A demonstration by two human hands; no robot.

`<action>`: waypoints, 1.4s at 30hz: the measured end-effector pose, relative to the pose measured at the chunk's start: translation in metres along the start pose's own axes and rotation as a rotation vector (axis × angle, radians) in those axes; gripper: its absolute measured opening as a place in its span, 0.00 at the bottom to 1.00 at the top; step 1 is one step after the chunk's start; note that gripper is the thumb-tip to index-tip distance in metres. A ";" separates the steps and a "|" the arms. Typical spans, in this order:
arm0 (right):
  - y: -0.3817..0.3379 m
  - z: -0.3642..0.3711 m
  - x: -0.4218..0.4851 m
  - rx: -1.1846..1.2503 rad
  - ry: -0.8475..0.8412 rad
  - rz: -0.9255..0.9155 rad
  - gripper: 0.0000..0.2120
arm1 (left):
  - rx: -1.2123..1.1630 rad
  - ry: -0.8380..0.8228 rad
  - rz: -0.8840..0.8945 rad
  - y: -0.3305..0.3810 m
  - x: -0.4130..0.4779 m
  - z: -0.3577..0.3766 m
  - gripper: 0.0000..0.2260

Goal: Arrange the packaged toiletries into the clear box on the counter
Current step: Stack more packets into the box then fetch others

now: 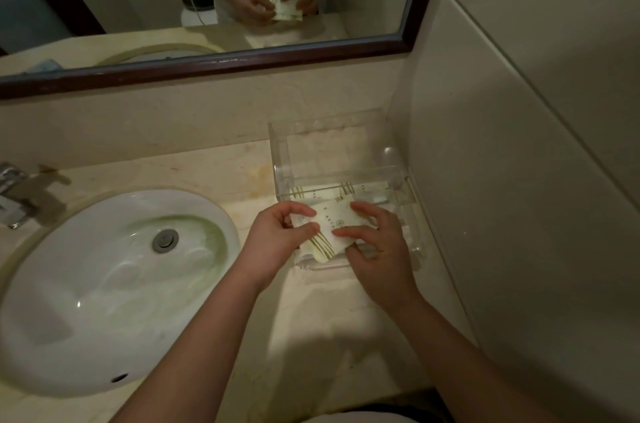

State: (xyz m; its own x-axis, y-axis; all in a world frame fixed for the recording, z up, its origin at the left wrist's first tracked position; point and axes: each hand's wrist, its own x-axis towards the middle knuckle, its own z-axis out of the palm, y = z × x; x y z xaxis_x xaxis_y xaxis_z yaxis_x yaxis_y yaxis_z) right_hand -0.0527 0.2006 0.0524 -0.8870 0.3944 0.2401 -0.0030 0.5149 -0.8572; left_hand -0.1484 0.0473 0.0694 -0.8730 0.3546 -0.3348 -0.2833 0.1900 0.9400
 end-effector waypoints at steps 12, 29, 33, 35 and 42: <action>-0.006 -0.002 0.010 0.474 -0.016 0.730 0.11 | 0.150 0.103 0.033 0.007 0.005 0.005 0.08; 0.035 -0.040 0.034 0.583 0.233 0.933 0.05 | 0.660 0.191 0.148 -0.023 0.067 0.009 0.09; 0.040 -0.037 0.031 0.558 0.186 0.940 0.04 | 0.691 0.199 0.115 -0.028 0.071 0.012 0.12; 0.040 -0.037 0.030 0.514 0.150 0.924 0.04 | 0.688 0.227 0.111 -0.026 0.075 0.012 0.15; 0.047 -0.027 0.051 0.186 0.035 0.820 0.05 | 0.614 0.434 0.221 -0.034 0.063 0.025 0.15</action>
State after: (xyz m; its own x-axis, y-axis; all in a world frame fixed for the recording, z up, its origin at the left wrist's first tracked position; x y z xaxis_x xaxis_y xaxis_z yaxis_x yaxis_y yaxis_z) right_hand -0.0854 0.2653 0.0361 -0.6266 0.6140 -0.4800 0.5575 -0.0773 -0.8266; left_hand -0.1842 0.0860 0.0141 -0.9965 0.0779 0.0304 0.0751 0.6738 0.7351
